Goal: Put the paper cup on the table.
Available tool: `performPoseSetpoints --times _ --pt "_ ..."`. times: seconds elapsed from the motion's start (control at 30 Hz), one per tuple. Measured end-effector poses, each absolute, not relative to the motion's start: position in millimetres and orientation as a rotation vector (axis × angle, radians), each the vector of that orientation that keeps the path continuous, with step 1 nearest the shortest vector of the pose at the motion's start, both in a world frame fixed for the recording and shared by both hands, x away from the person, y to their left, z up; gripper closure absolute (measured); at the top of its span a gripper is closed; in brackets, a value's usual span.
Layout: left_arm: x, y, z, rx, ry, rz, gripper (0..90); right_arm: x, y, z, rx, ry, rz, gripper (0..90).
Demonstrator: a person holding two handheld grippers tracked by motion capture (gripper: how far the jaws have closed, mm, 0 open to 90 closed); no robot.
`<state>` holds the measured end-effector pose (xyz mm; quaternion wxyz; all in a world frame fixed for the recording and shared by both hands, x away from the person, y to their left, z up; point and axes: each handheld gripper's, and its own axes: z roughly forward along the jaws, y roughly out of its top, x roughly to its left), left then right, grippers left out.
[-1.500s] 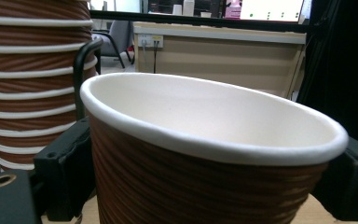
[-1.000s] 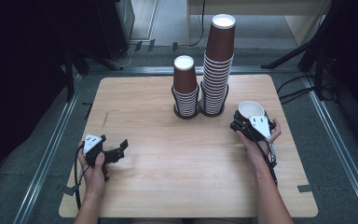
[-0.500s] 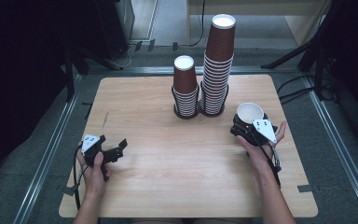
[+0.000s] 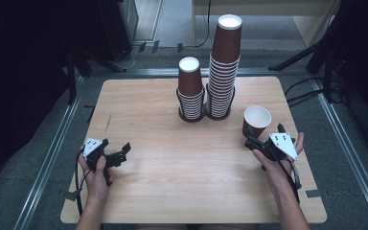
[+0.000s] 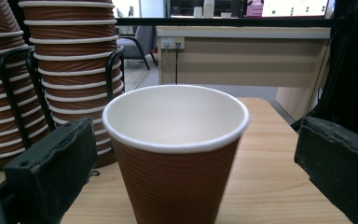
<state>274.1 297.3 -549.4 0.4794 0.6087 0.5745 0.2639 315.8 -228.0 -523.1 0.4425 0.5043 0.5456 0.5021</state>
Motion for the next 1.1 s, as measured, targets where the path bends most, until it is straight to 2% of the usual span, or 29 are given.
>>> performPoseSetpoints --times 1.1 --pt "269.4 294.4 -549.6 1.495 1.385 0.662 0.1 245.2 -316.6 -544.3 1.262 1.324 1.165 0.0"
